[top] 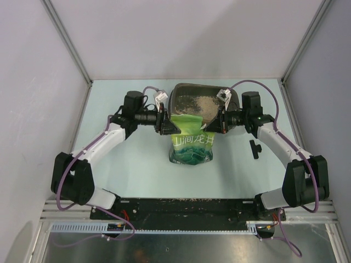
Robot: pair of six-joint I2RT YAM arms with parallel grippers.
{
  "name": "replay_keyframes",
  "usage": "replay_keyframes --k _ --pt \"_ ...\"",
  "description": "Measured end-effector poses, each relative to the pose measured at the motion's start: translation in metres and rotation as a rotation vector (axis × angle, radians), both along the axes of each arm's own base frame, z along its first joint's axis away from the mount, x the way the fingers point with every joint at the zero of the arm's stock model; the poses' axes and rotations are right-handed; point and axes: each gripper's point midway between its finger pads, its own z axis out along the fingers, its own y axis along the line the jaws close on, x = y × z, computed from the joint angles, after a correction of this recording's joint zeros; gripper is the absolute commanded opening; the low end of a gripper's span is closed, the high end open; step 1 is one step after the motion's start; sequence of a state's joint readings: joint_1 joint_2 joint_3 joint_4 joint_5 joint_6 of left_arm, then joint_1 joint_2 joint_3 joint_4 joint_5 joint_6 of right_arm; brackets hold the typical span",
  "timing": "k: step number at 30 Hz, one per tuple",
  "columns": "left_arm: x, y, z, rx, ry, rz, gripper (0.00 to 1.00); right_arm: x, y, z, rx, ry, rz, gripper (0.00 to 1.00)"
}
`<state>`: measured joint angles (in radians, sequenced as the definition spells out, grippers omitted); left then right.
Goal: Fill the litter box with clean litter
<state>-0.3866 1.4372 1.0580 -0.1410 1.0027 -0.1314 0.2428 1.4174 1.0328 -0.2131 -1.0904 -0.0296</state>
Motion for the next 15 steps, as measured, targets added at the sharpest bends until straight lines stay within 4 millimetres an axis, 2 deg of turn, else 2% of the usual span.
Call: replay_keyframes --k 7,8,10,12,15 --pt "0.0031 -0.0052 0.0013 -0.036 0.061 0.009 0.26 -0.0004 0.0001 0.0006 0.002 0.002 0.002 0.0" --pt "0.0027 -0.0055 0.0006 -0.041 0.077 0.005 0.18 -0.0008 0.0001 0.0011 0.005 0.008 0.002 0.0" --pt "0.0018 -0.0051 -0.0006 -0.051 0.113 -0.003 0.11 -0.0019 -0.0005 0.0018 0.011 0.023 0.003 0.0" --pt "0.0 -0.0034 -0.0007 -0.067 0.162 -0.016 0.0 -0.0046 -0.0016 0.002 0.019 0.05 0.011 0.0" --pt "-0.0011 0.0014 0.0003 -0.085 0.226 -0.023 0.0 -0.0091 -0.0008 0.0032 0.035 0.099 0.041 0.0"
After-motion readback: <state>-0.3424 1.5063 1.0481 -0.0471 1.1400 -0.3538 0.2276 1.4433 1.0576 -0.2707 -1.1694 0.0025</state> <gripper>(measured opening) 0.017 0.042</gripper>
